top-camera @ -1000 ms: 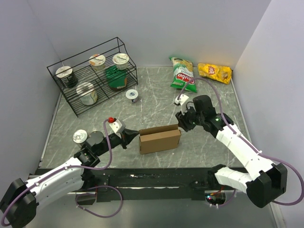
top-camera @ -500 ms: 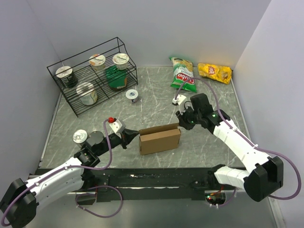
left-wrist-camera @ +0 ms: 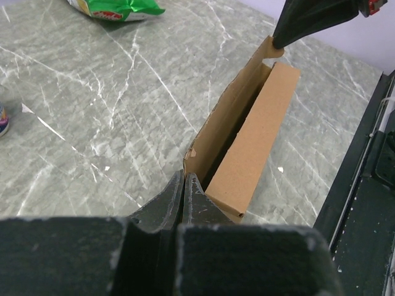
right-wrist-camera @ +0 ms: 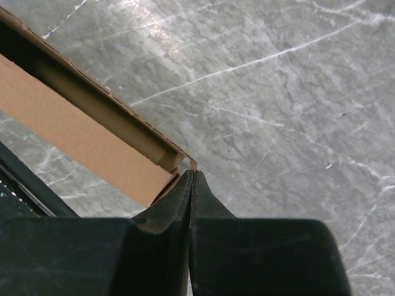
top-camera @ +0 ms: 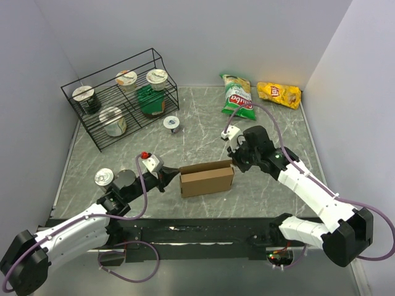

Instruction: Fold the paper box

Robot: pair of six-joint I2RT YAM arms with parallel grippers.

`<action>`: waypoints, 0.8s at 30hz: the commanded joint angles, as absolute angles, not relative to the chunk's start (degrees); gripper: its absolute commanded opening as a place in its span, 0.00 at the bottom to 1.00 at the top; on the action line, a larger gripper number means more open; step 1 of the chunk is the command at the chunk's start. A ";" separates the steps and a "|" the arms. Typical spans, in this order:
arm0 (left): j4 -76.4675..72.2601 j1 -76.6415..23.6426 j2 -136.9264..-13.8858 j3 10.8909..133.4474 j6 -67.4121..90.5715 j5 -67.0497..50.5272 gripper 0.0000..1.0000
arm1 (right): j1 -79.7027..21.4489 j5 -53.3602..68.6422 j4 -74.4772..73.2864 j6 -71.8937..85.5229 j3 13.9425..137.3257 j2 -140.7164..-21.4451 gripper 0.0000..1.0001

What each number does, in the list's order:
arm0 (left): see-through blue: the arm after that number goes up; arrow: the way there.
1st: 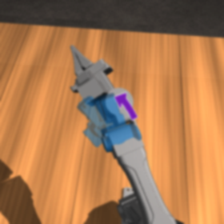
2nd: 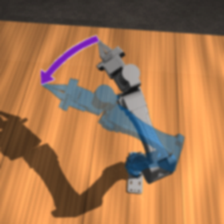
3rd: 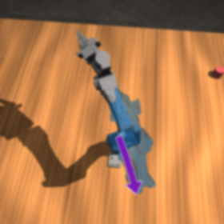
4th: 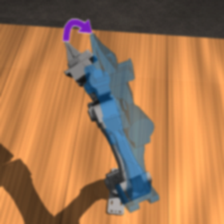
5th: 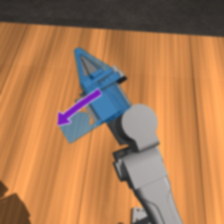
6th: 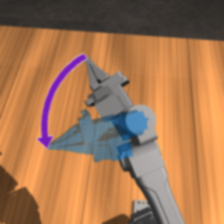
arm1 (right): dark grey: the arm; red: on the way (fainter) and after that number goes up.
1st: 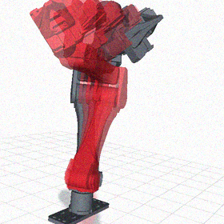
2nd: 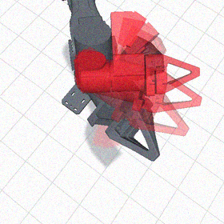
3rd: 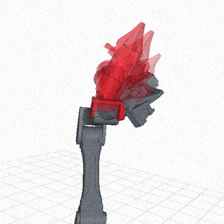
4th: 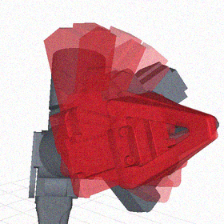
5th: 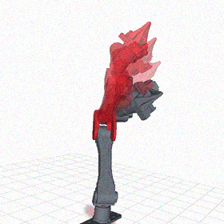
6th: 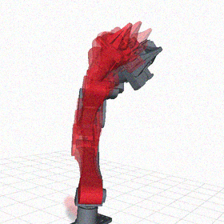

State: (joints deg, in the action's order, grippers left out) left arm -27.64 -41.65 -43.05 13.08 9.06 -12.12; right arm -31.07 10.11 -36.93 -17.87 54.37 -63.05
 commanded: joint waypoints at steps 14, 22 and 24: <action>-31.99 -42.01 -44.65 13.36 8.70 -9.58 0.01 | -44.99 -7.99 -33.48 -0.09 55.90 -62.22 0.00; -33.05 -42.45 -44.30 12.22 9.14 -7.91 0.01 | -48.16 -14.14 -32.70 9.75 56.16 -62.58 0.00; -33.74 -42.80 -44.38 12.04 9.75 -7.30 0.01 | -48.51 -15.90 -32.52 11.51 56.34 -62.49 0.00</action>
State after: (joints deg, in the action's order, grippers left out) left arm -29.02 -41.45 -44.49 12.51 8.67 -5.85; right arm -46.70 -14.15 -37.89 4.54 53.91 -62.72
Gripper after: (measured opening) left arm 0.026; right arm 0.008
